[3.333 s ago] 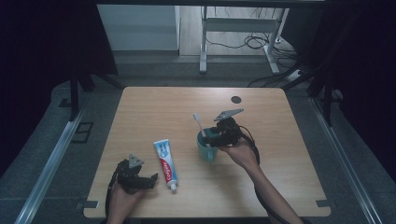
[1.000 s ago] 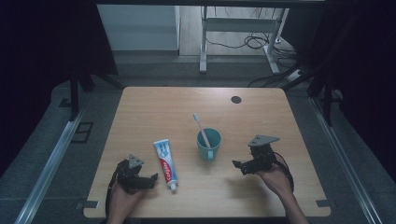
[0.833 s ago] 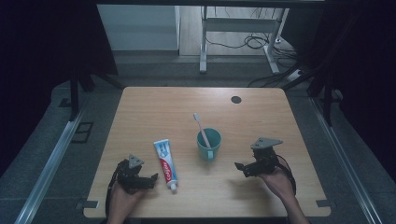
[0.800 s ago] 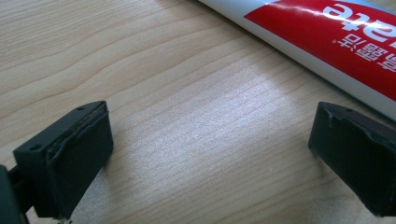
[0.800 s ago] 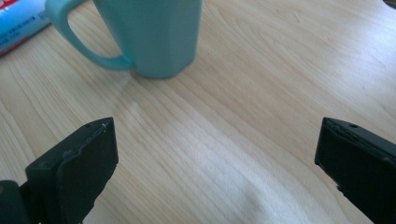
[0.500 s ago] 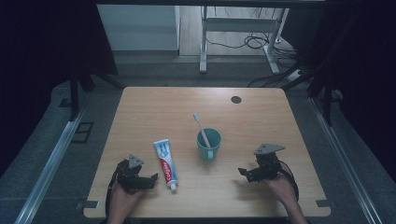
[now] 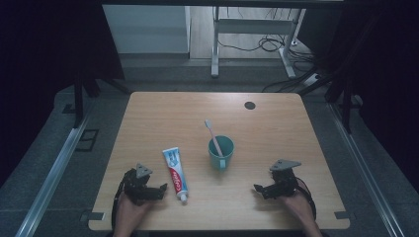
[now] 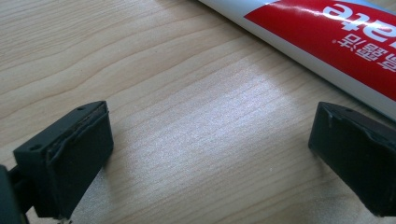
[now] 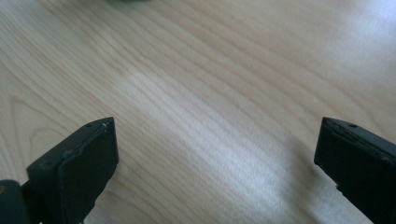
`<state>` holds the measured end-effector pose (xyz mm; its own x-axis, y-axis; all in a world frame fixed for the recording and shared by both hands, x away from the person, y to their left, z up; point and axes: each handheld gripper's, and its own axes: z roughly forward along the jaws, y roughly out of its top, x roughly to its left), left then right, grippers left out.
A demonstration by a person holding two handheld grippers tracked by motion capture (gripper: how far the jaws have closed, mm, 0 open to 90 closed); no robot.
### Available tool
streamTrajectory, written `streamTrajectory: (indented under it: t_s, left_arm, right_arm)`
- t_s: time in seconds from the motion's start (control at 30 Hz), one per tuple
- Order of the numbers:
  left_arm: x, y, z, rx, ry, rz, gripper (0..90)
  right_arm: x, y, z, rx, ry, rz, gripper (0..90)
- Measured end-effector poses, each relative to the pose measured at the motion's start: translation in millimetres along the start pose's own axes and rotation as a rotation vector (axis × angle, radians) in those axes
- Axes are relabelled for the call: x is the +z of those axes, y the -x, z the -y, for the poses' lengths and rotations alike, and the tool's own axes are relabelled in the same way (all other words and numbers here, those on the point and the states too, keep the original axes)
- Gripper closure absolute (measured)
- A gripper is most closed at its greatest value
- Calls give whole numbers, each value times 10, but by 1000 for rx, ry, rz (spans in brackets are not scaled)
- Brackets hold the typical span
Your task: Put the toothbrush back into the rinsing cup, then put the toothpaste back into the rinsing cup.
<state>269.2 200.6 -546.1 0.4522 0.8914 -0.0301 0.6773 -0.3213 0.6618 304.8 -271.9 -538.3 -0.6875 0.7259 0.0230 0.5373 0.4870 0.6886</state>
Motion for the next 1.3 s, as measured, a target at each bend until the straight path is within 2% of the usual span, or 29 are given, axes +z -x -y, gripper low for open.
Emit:
streamTrajectory:
  t_s: [0.4, 0.63, 0.8, 0.9, 1.03, 1.1, 1.13, 1.3]
  left_arm:
    - [-1, -2, 0, 0, 1, -1, 2]
    - [-27, -5, 7, 8, 19, 4, 70]
    - [-67, -8, -1, 5, 20, 11, 189]
    - [-120, 13, -18, 9, 41, 26, 272]
    - [-201, 23, -41, 2, 82, 70, 431]
    - [-223, 21, -49, 2, 92, 103, 561]
    - [-230, 24, -56, 3, 97, 116, 591]
    - [-256, 81, -133, 4, 107, 146, 795]
  right_arm:
    - [7, -14, 69, -12, 16, 20, 0]
    - [5, -14, 72, -9, 15, 22, 0]
    - [4, -15, 72, -8, 15, 23, 0]
    - [4, -15, 72, -8, 15, 23, 0]
    - [4, -14, 72, -7, 15, 23, 0]
    - [4, -14, 72, -7, 16, 23, 0]
    - [3, -15, 72, -6, 15, 23, 0]
    - [3, -14, 72, -6, 16, 23, 0]
